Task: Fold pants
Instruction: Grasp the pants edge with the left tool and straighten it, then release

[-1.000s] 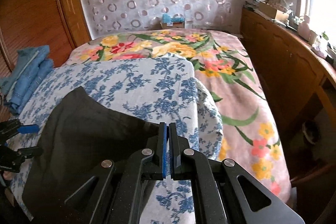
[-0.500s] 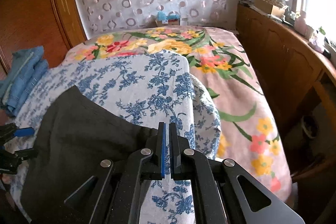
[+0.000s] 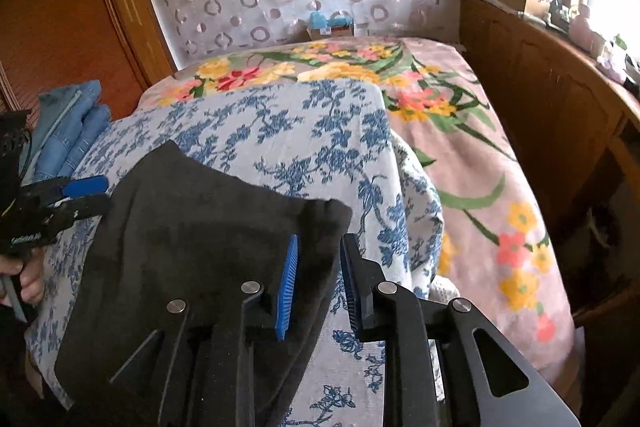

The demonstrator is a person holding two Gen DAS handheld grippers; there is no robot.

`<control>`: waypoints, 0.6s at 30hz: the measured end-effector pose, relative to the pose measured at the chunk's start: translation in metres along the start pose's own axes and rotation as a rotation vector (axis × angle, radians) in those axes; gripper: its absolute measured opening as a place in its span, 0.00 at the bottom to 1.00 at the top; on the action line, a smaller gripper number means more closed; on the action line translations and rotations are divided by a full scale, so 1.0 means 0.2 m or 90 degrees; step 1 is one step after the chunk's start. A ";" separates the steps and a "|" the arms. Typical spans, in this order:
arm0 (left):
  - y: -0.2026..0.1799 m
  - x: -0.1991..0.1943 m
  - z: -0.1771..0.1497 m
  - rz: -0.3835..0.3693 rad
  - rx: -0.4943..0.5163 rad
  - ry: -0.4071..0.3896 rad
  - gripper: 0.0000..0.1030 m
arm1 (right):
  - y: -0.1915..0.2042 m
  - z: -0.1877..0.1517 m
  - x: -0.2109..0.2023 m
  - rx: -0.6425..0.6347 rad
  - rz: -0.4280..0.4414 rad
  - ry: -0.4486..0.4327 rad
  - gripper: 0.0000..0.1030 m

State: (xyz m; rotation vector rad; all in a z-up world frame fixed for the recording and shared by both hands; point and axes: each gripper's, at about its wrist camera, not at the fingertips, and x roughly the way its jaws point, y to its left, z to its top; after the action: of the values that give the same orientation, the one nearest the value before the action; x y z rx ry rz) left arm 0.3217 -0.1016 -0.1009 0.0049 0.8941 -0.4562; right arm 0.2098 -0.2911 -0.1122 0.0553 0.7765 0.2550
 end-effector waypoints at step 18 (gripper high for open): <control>0.06 -0.02 -0.02 0.020 -0.014 0.020 0.18 | 0.02 0.02 0.06 0.008 -0.020 0.026 0.23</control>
State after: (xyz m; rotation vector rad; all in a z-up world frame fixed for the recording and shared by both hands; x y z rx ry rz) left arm 0.3214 -0.0889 -0.1033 0.0069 0.9284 -0.4175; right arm 0.2198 -0.2843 -0.1158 0.0502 0.8188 0.2213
